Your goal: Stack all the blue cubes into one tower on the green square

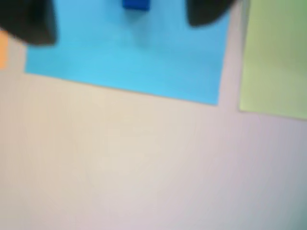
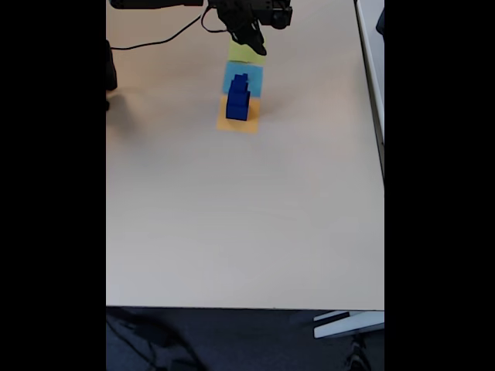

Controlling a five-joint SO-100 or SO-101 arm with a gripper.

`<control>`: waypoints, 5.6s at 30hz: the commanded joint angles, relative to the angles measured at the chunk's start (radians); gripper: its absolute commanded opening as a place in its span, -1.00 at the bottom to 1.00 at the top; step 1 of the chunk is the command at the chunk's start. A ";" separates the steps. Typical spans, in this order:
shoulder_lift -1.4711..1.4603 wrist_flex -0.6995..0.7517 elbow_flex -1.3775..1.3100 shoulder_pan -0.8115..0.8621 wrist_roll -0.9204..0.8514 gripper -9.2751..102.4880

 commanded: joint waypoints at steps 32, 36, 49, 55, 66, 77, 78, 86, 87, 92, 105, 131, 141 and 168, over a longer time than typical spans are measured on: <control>0.186 0.253 -0.058 0.204 -0.176 -0.56; 0.186 0.252 -0.060 0.198 -0.179 -0.53; 0.186 0.250 -0.051 0.190 -0.126 -0.50; 0.186 0.250 -0.029 0.170 -0.086 -0.25; 0.195 0.224 0.043 0.166 -0.072 -0.18; 0.210 0.224 0.069 0.186 -0.103 -0.20; 0.213 0.224 0.074 0.189 -0.106 -0.20; 0.221 0.224 0.092 0.209 -0.127 -0.21; 0.221 0.224 0.092 0.210 -0.130 -0.21; 0.219 0.225 0.095 0.215 -0.146 -0.22; 0.212 0.224 0.118 0.227 -0.156 -0.24; 0.201 0.218 0.137 0.244 -0.179 -0.36; 0.201 0.218 0.137 0.249 -0.184 -0.46; 0.210 0.230 0.092 0.258 -0.216 -0.79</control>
